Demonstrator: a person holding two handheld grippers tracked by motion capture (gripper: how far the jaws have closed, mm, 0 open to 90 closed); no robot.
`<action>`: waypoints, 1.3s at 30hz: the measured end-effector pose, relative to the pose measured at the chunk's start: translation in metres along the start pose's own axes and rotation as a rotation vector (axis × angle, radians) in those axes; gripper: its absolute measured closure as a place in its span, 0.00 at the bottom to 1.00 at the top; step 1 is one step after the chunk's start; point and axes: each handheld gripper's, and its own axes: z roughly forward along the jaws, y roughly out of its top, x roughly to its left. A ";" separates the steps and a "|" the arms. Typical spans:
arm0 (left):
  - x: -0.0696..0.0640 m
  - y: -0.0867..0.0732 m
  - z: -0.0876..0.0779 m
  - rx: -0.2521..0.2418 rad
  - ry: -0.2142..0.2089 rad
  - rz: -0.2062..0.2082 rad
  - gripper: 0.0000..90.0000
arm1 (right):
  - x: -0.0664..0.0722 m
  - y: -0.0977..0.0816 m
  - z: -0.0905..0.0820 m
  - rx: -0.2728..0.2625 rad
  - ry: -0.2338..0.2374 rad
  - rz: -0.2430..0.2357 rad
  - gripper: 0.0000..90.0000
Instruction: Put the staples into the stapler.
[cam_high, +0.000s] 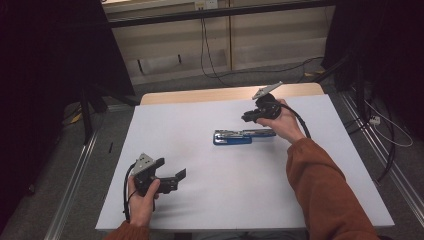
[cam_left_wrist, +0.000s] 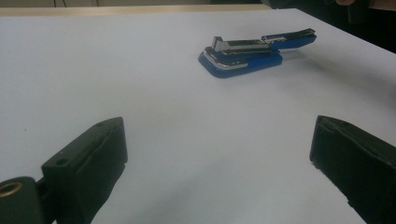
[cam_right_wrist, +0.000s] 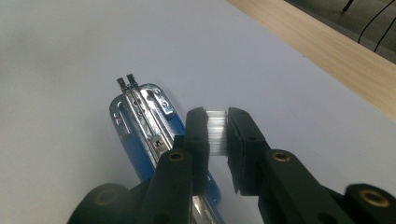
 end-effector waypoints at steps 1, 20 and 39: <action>0.000 0.000 0.000 0.000 0.000 -0.001 0.05 | 0.001 0.000 0.000 0.001 0.003 0.000 0.88; 0.000 0.000 0.001 0.008 0.000 0.001 0.05 | 0.018 0.009 0.006 -0.002 0.056 -0.054 0.88; 0.000 0.000 0.001 0.017 -0.012 0.006 0.05 | 0.036 0.018 0.025 -0.015 0.108 -0.107 0.88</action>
